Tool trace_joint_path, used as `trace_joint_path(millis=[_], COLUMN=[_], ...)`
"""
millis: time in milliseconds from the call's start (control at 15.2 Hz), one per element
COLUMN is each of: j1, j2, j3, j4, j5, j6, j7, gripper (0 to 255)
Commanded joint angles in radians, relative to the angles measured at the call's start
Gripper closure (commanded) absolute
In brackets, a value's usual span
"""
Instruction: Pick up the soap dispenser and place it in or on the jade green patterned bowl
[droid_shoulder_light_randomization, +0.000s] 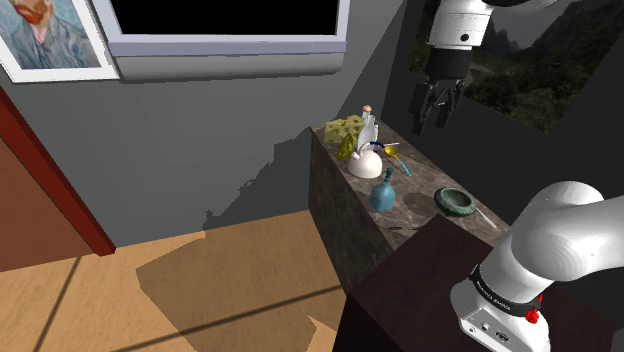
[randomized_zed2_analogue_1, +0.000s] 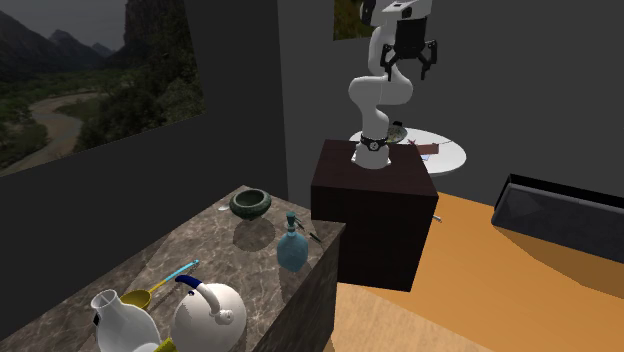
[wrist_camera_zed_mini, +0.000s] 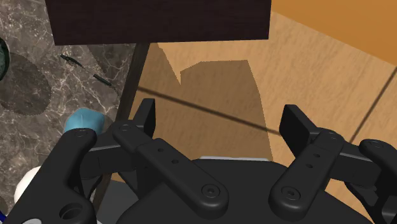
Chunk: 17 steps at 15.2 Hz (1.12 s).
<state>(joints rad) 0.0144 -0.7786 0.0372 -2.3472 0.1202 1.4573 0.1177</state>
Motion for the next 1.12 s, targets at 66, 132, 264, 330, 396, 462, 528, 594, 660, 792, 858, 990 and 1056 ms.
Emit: trace_joint_path(millis=[66,132,264,330,396,462,528,594,660,792,858,990,1056], j1=[-0.005,-0.011,-0.023,-0.029,-0.035,-0.041,-0.048,-0.054,-0.060,-0.073,-0.079,-0.092,-0.098], j2=[0.007,0.015,0.037,0.049,0.063,0.079,0.096,0.115,0.135,0.180,0.205,0.258,0.287], j3=[-0.008,-0.016,-0.033,-0.042,-0.050,-0.059,-0.068,-0.077,-0.086,-0.104,-0.114,-0.132,-0.142], j4=[-0.022,-0.043,-0.081,-0.099,-0.115,-0.130,-0.143,-0.156,-0.167,-0.185,-0.191,-0.201,-0.203], j5=[-0.011,-0.021,-0.042,-0.052,-0.062,-0.072,-0.082,-0.091,-0.100,-0.118,-0.126,-0.141,-0.148], j6=[0.031,0.062,0.125,0.157,0.190,0.223,0.257,0.290,0.324,0.393,0.427,0.496,0.531], j7=[-0.013,-0.025,-0.050,-0.061,-0.073,-0.084,-0.095,-0.106,-0.117,-0.138,-0.149,-0.169,-0.179], gripper=[0,0,0,0,0,0,0,0,0,0,0,0,0])
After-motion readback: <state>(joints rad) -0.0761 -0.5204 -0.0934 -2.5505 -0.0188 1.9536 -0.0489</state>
